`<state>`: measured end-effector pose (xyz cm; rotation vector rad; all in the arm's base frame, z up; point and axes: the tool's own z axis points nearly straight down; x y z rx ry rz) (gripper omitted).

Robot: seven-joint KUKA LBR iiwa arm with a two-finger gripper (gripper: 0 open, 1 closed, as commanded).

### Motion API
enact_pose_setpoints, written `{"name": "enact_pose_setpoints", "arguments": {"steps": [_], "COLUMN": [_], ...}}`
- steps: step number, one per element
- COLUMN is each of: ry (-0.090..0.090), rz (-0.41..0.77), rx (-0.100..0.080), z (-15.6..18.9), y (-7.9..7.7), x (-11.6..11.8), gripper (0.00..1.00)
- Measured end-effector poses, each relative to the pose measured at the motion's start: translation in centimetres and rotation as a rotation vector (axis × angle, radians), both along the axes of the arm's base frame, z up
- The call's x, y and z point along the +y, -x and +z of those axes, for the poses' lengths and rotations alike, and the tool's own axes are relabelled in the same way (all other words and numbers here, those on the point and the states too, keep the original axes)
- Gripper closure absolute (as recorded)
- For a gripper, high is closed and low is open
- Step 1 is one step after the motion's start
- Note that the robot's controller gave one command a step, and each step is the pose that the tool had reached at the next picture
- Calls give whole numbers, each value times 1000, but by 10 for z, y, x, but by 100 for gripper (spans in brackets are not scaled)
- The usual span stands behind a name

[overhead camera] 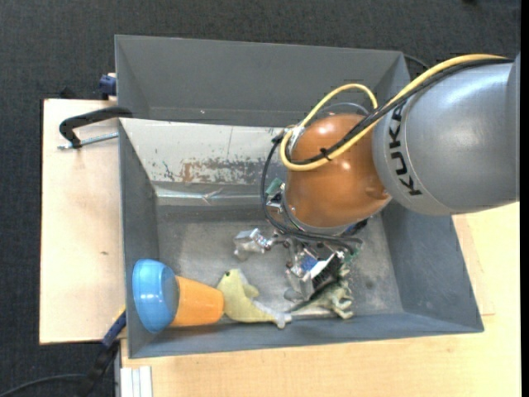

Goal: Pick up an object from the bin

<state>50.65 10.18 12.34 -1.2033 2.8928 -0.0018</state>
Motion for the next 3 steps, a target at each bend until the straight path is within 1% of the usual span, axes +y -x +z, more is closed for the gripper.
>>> {"name": "enact_pose_setpoints", "arguments": {"steps": [1, 2, 3], "ry": [-1, -1, -3], "rz": [-7, -12, 33], "rx": [11, 5, -8], "z": [-27, -25, 194], "y": [16, 14, -17], "x": [47, 45, 51], "gripper": [0, 100, 100]}}
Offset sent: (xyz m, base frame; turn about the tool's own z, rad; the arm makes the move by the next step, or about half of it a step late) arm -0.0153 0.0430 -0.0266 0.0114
